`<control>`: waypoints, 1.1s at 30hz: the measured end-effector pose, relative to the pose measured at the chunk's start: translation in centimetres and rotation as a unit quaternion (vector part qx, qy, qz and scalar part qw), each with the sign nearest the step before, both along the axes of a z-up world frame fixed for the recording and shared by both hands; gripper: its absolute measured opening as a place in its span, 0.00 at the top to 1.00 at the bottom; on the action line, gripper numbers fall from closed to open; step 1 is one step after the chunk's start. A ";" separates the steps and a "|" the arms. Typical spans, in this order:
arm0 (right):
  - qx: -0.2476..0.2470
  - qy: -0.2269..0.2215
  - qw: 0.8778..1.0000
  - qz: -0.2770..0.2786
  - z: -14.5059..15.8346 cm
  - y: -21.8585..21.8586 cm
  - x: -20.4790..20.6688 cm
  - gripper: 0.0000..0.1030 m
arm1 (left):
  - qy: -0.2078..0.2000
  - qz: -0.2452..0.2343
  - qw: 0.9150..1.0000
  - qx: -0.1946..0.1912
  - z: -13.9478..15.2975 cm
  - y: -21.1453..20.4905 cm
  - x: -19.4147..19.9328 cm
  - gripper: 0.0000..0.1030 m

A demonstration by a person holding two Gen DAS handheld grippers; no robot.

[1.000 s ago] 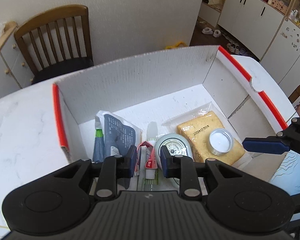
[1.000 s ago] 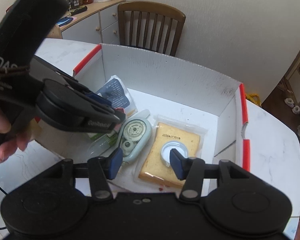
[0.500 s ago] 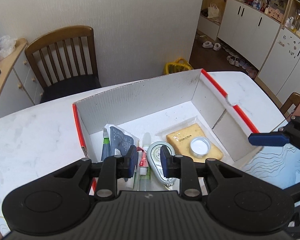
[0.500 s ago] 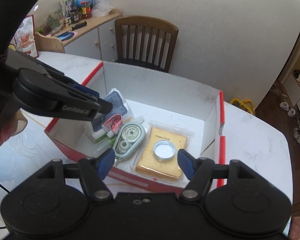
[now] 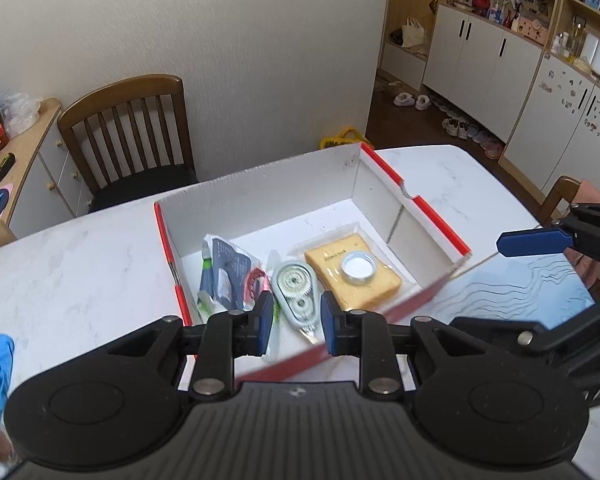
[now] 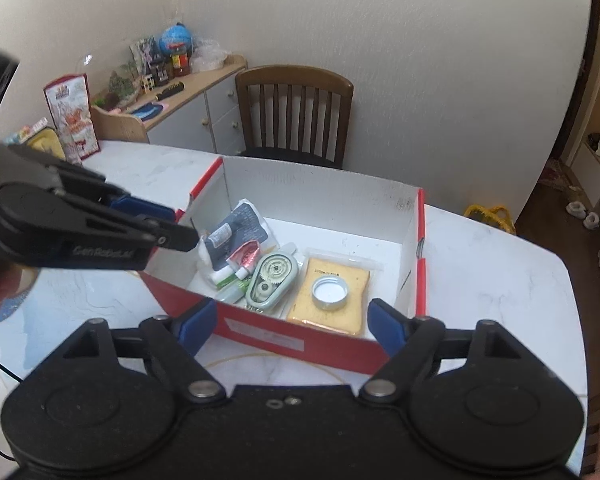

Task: Organize objects
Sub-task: 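Withdraw both tools from the shoebox back over the remaining items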

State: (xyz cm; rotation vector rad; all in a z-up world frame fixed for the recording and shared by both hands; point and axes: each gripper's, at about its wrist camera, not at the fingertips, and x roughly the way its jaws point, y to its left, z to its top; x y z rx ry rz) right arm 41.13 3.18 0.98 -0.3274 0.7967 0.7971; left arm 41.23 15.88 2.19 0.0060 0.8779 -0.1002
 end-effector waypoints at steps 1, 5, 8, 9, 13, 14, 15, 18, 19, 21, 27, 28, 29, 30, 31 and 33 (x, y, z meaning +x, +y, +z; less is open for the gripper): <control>0.006 0.005 1.000 0.000 0.1 -0.5 -0.2 0.19 | -0.002 0.001 1.000 -0.001 0.1 -0.1 -0.6 0.77; 0.020 0.008 1.000 0.001 0.5 -2.2 -1.3 0.17 | -0.013 0.006 1.000 -0.006 0.2 -0.8 -2.8 0.72; 0.026 0.011 1.000 0.000 0.4 -3.5 -2.1 0.16 | -0.022 0.010 1.000 -0.015 0.1 -1.3 -4.5 0.69; 0.028 0.016 0.999 -0.002 0.2 -3.8 -2.4 0.15 | -0.022 0.013 1.000 -0.017 0.0 -1.5 -5.0 0.69; 0.028 0.021 0.999 -0.009 -0.4 -5.4 -3.3 0.15 | -0.022 0.021 0.999 -0.020 -0.7 -2.5 -7.3 0.69; 0.029 0.022 0.999 -0.011 -0.6 -5.9 -3.6 0.15 | -0.023 0.022 0.999 -0.019 -0.9 -2.8 -7.8 0.69; 0.031 0.022 0.999 -0.013 -0.7 -6.3 -3.8 0.15 | -0.024 0.023 0.999 -0.019 -1.1 -3.0 -8.4 0.64; 0.037 0.032 0.999 -0.016 -1.0 -7.6 -4.4 0.15 | -0.031 0.031 0.999 -0.028 -1.5 -3.6 -10.0 0.31; 0.038 0.036 0.998 -0.016 -1.2 -8.0 -4.5 0.15 | -0.035 0.035 0.998 -0.028 -1.5 -3.8 -10.6 0.30; 0.039 0.040 0.998 -0.013 -1.5 -8.8 -5.0 0.14 | -0.034 0.038 0.998 -0.026 -1.8 -4.3 -11.4 0.30; 0.040 0.042 0.998 -0.011 -2.4 -10.9 -6.4 0.07 | -0.037 0.053 0.998 -0.022 -3.0 -5.4 -14.0 0.24; 0.043 0.043 0.998 -0.011 -2.5 -11.2 -6.6 0.06 | -0.039 0.057 0.997 -0.020 -3.1 -5.6 -14.4 0.24; 0.045 0.044 0.998 -0.010 -2.6 -11.5 -6.9 0.02 | -0.040 0.060 0.997 -0.019 -3.3 -5.7 -14.7 0.23; 0.047 0.043 0.998 -0.009 -2.7 -11.7 -7.1 0.01 | -0.040 0.063 0.997 -0.019 -3.5 -5.8 -15.0 0.22; 0.049 0.041 0.998 -0.008 -2.8 -12.0 -7.4 0.00 | -0.040 0.065 0.997 -0.020 -3.7 -5.9 -15.3 0.20; 0.050 0.040 0.998 -0.005 -3.1 -12.5 -7.9 0.00 | -0.040 0.070 0.996 -0.023 -4.1 -6.0 -16.0 0.17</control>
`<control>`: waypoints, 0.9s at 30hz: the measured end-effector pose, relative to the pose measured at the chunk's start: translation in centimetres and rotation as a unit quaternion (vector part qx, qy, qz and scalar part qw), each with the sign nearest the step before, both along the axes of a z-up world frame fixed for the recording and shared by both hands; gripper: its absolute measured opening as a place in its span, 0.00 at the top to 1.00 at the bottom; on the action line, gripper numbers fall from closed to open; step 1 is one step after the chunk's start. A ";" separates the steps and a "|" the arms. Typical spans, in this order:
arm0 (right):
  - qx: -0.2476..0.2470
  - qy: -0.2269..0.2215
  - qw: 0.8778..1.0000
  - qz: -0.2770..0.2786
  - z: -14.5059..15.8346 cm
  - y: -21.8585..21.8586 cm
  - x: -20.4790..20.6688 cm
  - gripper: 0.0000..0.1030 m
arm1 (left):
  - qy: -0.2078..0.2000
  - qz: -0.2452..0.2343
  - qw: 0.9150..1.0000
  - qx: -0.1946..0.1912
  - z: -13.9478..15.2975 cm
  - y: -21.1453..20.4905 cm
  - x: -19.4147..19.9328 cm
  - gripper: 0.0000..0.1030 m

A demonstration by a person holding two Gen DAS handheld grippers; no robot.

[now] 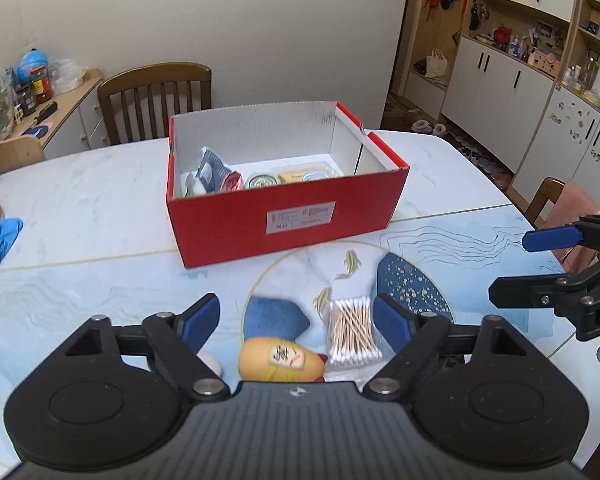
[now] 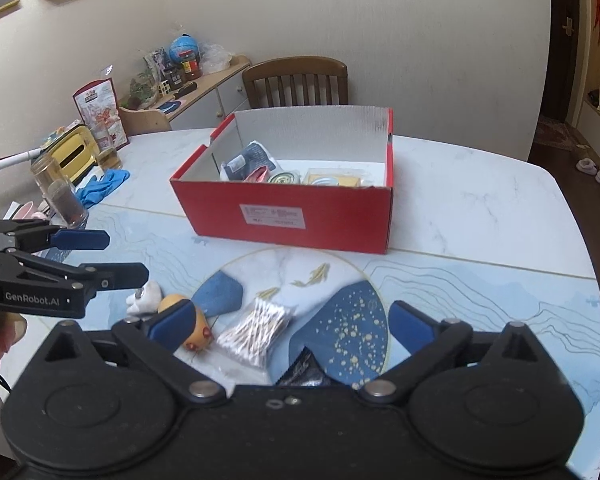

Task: Organize objects
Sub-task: 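Withdraw both tools from the shoebox back over the remaining items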

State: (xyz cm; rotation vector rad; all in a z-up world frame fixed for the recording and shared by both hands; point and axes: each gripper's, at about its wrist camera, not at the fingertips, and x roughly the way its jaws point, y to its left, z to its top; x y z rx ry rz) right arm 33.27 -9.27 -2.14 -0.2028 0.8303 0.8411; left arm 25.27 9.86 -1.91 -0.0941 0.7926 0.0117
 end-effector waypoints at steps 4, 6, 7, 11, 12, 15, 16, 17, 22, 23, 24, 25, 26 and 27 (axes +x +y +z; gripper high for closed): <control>-0.008 -0.010 1.000 0.006 -0.7 -0.5 -0.9 0.00 | 0.002 0.011 1.000 -0.003 -0.9 0.1 -0.9 0.09; -0.013 -0.012 1.000 0.008 -1.1 -0.6 -1.3 0.00 | -0.001 0.018 1.000 -0.011 -1.3 0.3 -1.2 0.03; -0.015 -0.011 1.000 0.007 -1.3 -0.6 -1.4 0.00 | -0.002 0.020 1.000 -0.016 -1.5 0.5 -1.4 0.01; -0.015 -0.010 1.000 0.006 -2.2 -1.0 -1.9 0.00 | -0.007 0.025 0.999 -0.019 -2.6 1.1 -2.2 0.01; -0.015 -0.005 1.000 0.005 -2.5 -1.1 -1.9 0.00 | -0.008 0.027 0.999 -0.018 -2.9 1.2 -2.4 0.00; -0.017 0.002 1.000 -0.006 -3.4 -1.3 -1.9 0.00 | 0.001 0.030 0.999 -0.026 -4.0 2.0 -2.9 0.00; -0.023 0.000 1.000 -0.008 -3.8 -1.3 -2.0 0.00 | 0.007 0.031 0.999 -0.028 -4.4 2.3 -3.0 0.00; -0.028 -0.002 1.000 -0.007 -4.2 -1.3 -2.0 0.00 | 0.012 0.033 0.999 -0.027 -4.8 2.6 -3.1 0.00; -0.067 -0.009 0.998 0.005 -6.2 -1.0 -2.0 0.00 | 0.020 0.048 0.999 -0.018 -6.7 4.6 -3.7 0.00; -0.072 -0.007 0.997 0.007 -6.6 -0.9 -1.9 0.01 | 0.024 0.051 0.998 -0.018 -7.1 5.0 -3.6 0.00; -0.076 -0.005 0.997 0.008 -7.1 -0.9 -1.8 0.01 | 0.027 0.053 0.998 -0.016 -7.5 5.4 -3.6 0.00; -0.081 -0.004 0.997 0.009 -7.5 -0.9 -1.7 0.01 | 0.030 0.054 0.998 -0.012 -7.9 5.7 -3.6 0.00; -0.087 -0.001 0.996 0.010 -7.9 -0.8 -1.7 0.01 | 0.033 0.051 0.998 -0.007 -8.3 5.9 -3.4 0.00; -0.094 0.002 0.995 0.011 -8.4 -0.7 -1.6 0.01 | 0.035 0.048 0.998 -0.001 -8.7 6.1 -3.3 0.00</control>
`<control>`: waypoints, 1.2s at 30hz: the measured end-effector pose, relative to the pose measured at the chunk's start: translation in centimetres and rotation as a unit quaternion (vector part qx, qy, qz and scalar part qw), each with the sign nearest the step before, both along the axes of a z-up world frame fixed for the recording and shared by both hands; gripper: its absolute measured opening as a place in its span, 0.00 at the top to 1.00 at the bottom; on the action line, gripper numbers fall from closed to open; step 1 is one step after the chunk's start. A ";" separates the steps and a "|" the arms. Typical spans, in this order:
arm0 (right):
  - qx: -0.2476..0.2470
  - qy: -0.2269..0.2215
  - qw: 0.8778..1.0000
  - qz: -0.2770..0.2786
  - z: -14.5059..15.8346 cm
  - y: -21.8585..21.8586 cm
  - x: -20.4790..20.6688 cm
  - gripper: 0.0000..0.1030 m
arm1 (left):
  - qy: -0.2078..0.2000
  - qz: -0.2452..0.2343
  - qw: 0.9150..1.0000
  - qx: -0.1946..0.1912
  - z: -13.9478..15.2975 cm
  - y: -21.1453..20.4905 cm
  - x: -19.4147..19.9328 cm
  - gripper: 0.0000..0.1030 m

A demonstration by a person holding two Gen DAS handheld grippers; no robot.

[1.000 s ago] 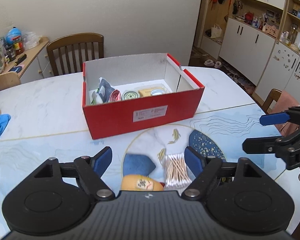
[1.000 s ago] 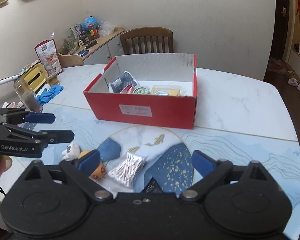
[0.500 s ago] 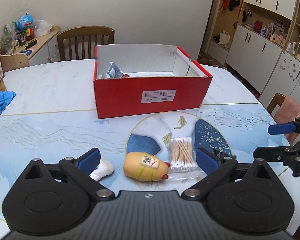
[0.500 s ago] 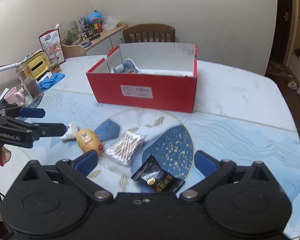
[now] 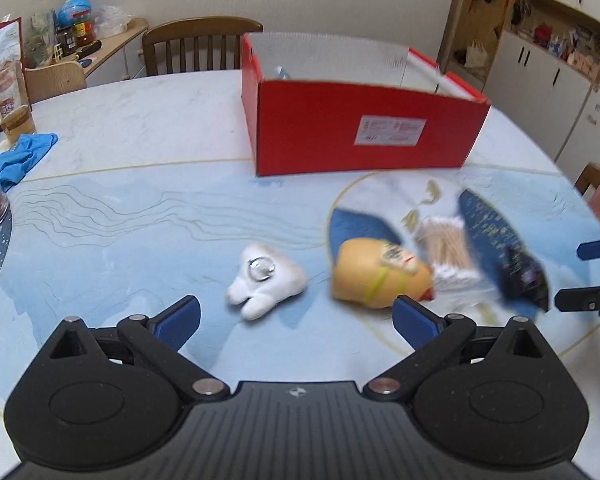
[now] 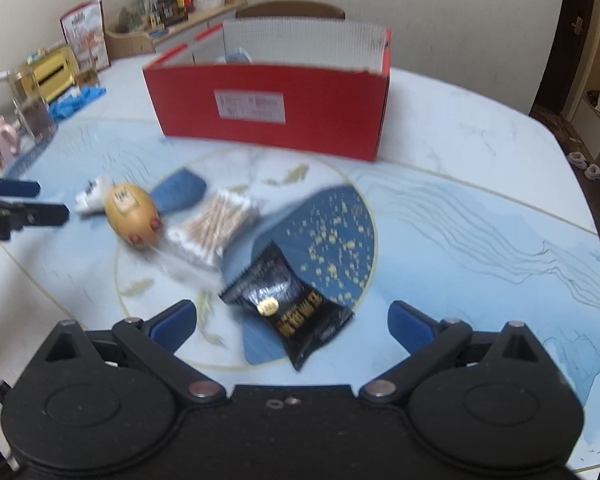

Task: Organize objects
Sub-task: 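Withdraw both tools from the shoebox back over the remaining items, then lower the right tool onto the black snack packet and close on it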

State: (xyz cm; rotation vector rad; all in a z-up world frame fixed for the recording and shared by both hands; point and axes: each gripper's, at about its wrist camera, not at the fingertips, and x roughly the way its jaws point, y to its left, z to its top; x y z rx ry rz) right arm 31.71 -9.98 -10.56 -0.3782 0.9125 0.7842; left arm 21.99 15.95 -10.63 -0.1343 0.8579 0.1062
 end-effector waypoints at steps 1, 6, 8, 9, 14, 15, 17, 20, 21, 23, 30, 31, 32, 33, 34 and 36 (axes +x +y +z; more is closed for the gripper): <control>-0.008 0.003 1.000 0.002 -0.5 0.1 0.1 0.01 | 0.002 -0.003 1.000 0.005 -0.4 0.1 0.1 0.00; -0.036 0.011 0.999 0.006 -2.1 0.9 0.8 0.04 | 0.014 -0.024 0.999 0.025 -2.1 0.5 1.3 0.00; -0.046 0.011 0.999 0.009 -2.6 1.3 1.0 0.05 | 0.018 -0.033 0.999 0.033 -2.7 0.5 1.7 0.00; -0.051 0.011 0.999 0.010 -2.8 1.5 1.1 0.06 | 0.019 -0.038 0.998 0.036 -2.9 0.5 1.9 0.00; -0.069 0.013 0.997 0.015 -3.7 2.5 1.7 0.10 | 0.022 -0.046 0.998 0.047 -3.8 1.1 2.7 0.00; -0.072 0.013 0.997 0.015 -3.9 2.6 1.8 0.10 | 0.024 -0.045 0.998 0.046 -3.9 1.3 2.9 0.01; -0.074 0.016 0.997 0.013 -4.1 2.8 2.1 0.11 | 0.027 -0.042 0.998 0.044 -4.1 1.7 3.2 0.01; -0.071 0.022 0.997 0.008 -4.3 3.1 2.5 0.12 | 0.030 -0.039 0.998 0.033 -4.4 2.3 3.6 0.03; -0.071 0.023 0.997 0.008 -4.3 3.2 2.5 0.12 | 0.032 -0.038 0.998 0.031 -4.4 2.5 3.7 0.06; -0.069 0.026 0.997 0.005 -4.4 3.3 2.7 0.13 | 0.030 -0.039 0.998 0.035 -4.4 2.6 3.8 0.09; -0.062 0.024 0.998 -0.002 -4.2 3.5 2.3 0.22 | 0.022 -0.042 0.998 0.036 -3.9 2.5 4.2 0.41; -0.062 0.023 0.998 -0.003 -4.1 3.6 2.2 0.23 | 0.022 -0.047 0.998 0.038 -3.9 2.4 4.2 0.44; -0.062 0.023 0.998 -0.003 -4.1 3.6 2.1 0.26 | 0.022 -0.052 0.998 0.040 -3.8 2.2 4.2 0.48; -0.062 0.022 0.998 -0.004 -4.0 3.7 2.0 0.29 | 0.022 -0.055 0.997 0.041 -3.8 2.0 4.3 0.53; -0.062 0.023 0.998 -0.005 -3.9 3.7 1.9 0.31 | 0.023 -0.057 0.997 0.043 -3.7 1.9 4.3 0.53; -0.061 0.023 0.998 -0.009 -3.7 3.7 1.7 0.41 | 0.025 -0.057 0.997 0.048 -3.7 1.6 4.3 0.54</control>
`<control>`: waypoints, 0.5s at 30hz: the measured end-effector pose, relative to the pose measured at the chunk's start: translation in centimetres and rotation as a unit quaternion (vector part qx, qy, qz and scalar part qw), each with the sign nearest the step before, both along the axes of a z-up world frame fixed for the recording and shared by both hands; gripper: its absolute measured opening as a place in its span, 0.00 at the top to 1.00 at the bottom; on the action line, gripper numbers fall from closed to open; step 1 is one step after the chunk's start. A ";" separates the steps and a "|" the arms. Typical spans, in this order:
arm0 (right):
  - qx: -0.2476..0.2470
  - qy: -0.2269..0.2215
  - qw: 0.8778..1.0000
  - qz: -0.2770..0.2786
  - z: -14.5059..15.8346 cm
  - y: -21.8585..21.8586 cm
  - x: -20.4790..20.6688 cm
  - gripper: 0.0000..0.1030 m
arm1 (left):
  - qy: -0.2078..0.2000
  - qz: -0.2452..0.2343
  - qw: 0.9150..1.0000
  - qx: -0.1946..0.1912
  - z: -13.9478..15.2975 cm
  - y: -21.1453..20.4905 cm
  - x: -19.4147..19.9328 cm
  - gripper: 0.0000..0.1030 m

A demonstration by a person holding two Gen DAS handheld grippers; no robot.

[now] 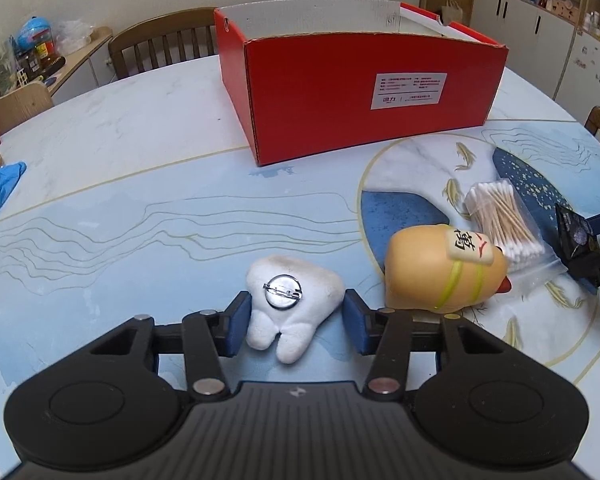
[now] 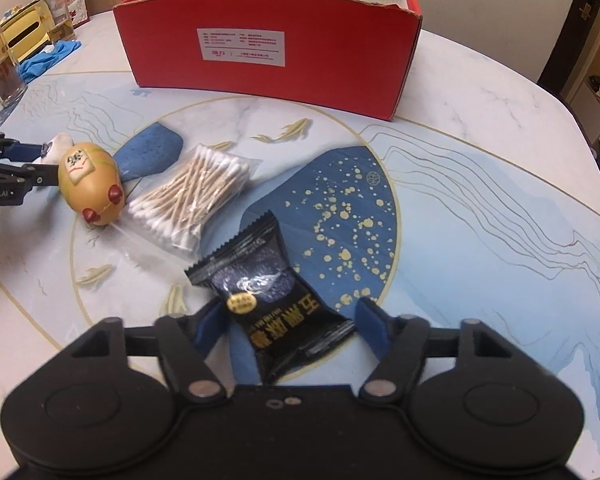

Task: Organize objects
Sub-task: 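Lower the right tool onto the black snack packet and close on it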

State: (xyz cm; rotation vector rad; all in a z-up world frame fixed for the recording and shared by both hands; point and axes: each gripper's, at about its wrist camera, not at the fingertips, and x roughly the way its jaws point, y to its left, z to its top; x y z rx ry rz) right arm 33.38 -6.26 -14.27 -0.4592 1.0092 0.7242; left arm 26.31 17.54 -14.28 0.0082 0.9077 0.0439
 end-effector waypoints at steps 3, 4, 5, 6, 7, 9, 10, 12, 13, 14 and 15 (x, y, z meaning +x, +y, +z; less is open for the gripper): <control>-0.001 0.002 1.000 -0.015 0.2 0.1 -0.2 0.47 | 0.003 0.003 1.000 -0.003 0.1 -0.1 0.0 0.54; 0.001 0.002 1.000 -0.022 0.3 0.0 -0.3 0.48 | 0.005 0.006 1.000 -0.004 0.1 0.0 -0.1 0.54; 0.004 0.003 1.000 -0.030 0.4 0.0 -0.4 0.49 | 0.007 0.010 1.000 -0.005 0.1 -0.1 -0.1 0.54; 0.007 0.007 0.999 -0.037 0.5 -0.1 -0.4 0.50 | 0.007 0.013 1.000 -0.008 0.2 -0.1 -0.2 0.54; 0.010 0.010 0.999 -0.044 0.6 -0.1 -0.5 0.50 | 0.007 0.016 1.000 -0.011 0.2 -0.1 -0.3 0.54; 0.015 0.011 0.998 -0.055 1.0 -0.1 -0.8 0.51 | 0.006 0.022 1.000 -0.019 0.5 0.0 -0.6 0.54; 0.021 0.013 0.998 -0.059 1.2 -0.2 -0.9 0.51 | 0.007 0.026 0.999 -0.023 0.7 0.0 -0.7 0.54; 0.032 0.018 0.997 -0.067 1.8 -0.3 -1.1 0.51 | 0.006 0.036 0.999 -0.035 1.2 0.1 -1.0 0.54; 0.037 0.021 0.997 -0.069 2.1 -0.3 -1.2 0.51 | 0.005 0.040 0.998 -0.041 1.5 0.2 -1.1 0.54; 0.041 0.023 0.996 -0.071 2.4 -0.3 -1.3 0.50 | 0.005 0.044 0.998 -0.047 1.9 0.2 -1.2 0.54; 0.043 0.025 0.996 -0.074 2.7 -0.4 -1.4 0.50 | 0.004 0.048 0.997 -0.052 2.3 0.2 -1.2 0.54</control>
